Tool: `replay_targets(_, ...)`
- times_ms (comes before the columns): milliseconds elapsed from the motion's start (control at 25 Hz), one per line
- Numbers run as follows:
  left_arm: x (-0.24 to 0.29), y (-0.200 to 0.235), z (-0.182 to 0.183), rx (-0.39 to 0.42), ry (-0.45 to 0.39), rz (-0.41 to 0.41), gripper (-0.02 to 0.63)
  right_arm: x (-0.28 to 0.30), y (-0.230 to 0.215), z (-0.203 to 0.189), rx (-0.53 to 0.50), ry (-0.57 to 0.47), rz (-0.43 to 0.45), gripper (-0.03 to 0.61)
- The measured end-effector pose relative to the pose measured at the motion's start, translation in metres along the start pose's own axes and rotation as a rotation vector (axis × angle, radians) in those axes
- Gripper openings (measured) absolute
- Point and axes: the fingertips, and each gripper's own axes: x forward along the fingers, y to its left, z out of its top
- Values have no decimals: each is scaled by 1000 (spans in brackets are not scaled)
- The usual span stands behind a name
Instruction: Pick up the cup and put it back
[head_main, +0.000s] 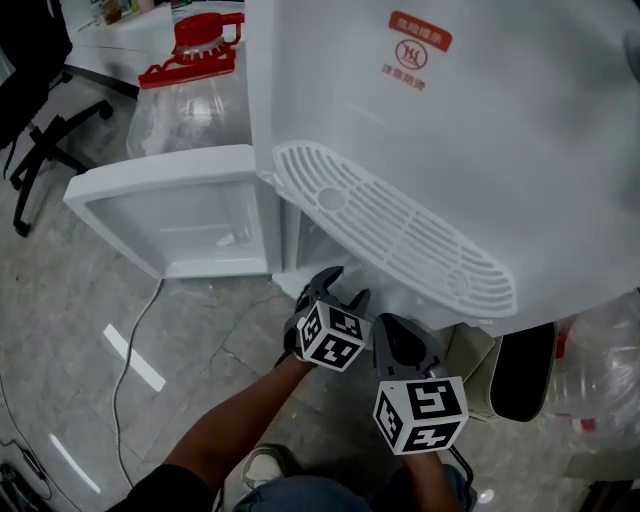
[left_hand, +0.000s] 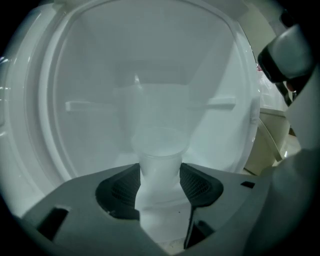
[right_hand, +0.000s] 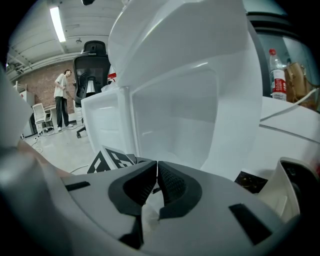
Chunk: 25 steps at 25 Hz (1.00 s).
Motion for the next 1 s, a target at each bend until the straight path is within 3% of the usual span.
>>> replay_targets(160,13,2,-7,22,12,-9,250,0,-3,-3,7,3,-5,21)
replay_targets(1000,13,-4,-8,-25,-9,5,281,-8,-13,-7,32,-5,3,21)
